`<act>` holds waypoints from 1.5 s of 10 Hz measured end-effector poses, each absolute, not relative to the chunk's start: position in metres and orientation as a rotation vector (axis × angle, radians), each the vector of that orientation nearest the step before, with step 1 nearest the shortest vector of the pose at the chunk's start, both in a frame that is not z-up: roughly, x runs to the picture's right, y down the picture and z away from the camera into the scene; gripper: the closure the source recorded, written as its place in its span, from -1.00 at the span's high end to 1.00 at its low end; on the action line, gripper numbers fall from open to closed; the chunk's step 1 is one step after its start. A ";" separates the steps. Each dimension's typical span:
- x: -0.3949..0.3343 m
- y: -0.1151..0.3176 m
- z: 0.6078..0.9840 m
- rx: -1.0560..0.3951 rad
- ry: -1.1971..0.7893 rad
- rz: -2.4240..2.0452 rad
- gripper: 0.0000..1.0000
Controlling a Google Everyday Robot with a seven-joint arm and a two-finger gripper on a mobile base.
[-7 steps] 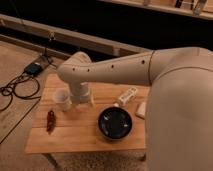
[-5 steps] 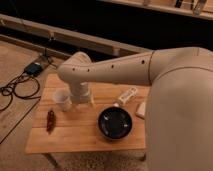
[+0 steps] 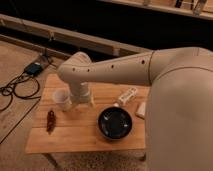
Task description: Place the eraser in the ceramic cup
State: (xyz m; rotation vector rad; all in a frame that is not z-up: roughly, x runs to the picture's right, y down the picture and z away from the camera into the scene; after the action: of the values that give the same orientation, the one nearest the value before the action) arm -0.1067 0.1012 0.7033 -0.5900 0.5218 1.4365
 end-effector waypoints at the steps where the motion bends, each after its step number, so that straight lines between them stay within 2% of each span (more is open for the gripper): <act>1: -0.107 0.101 0.703 -0.590 0.522 1.437 0.30; 15: -0.105 0.099 0.709 -0.593 0.527 1.445 0.30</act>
State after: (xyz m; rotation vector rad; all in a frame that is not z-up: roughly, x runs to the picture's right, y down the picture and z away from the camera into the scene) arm -0.1048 0.0988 0.7090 -0.5926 0.5271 1.4445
